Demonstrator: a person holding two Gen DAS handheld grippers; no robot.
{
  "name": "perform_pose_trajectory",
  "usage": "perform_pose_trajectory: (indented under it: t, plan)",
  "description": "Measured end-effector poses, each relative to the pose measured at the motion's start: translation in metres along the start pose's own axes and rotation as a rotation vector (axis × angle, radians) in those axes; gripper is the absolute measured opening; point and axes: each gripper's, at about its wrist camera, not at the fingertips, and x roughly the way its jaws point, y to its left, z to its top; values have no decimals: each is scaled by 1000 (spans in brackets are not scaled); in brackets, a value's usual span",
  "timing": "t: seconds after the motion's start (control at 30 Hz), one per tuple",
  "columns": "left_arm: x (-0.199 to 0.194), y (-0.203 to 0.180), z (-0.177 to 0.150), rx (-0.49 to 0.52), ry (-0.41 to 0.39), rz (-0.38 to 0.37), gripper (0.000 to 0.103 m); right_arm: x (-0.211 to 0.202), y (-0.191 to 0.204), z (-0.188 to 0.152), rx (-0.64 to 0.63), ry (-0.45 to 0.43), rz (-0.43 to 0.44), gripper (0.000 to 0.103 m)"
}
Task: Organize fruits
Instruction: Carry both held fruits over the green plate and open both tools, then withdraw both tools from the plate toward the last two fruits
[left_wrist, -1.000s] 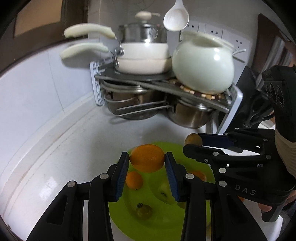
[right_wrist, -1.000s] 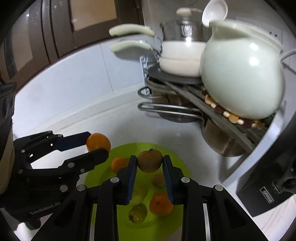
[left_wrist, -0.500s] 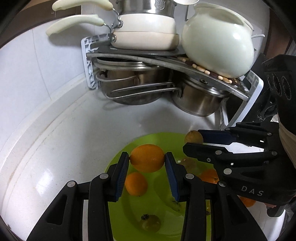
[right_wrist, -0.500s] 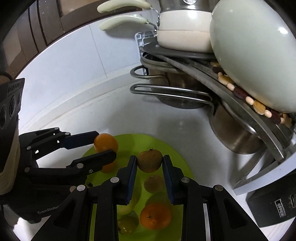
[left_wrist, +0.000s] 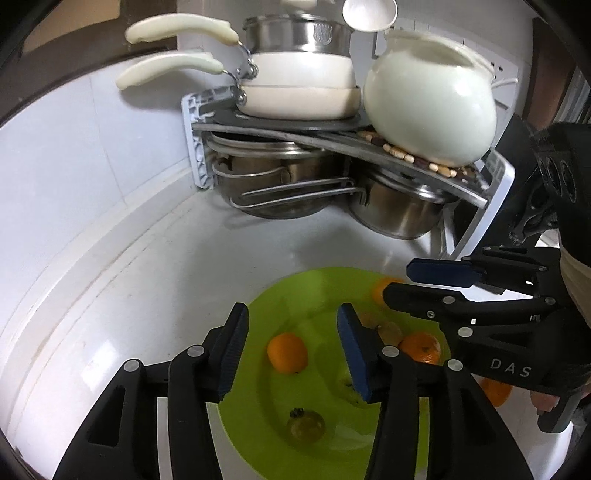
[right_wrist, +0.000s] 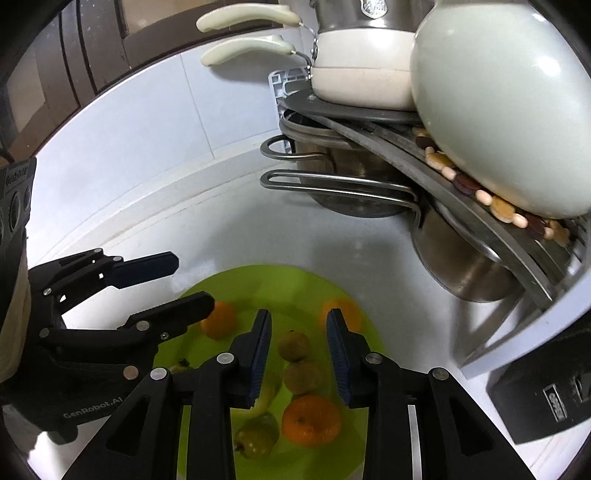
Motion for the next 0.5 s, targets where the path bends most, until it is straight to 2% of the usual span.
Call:
perform_pose_trajectory:
  t: [0.5]
  plan:
    - [-82,-21,-12,-26,-120,19,61,-97,10,-19,2,-188,-63,45]
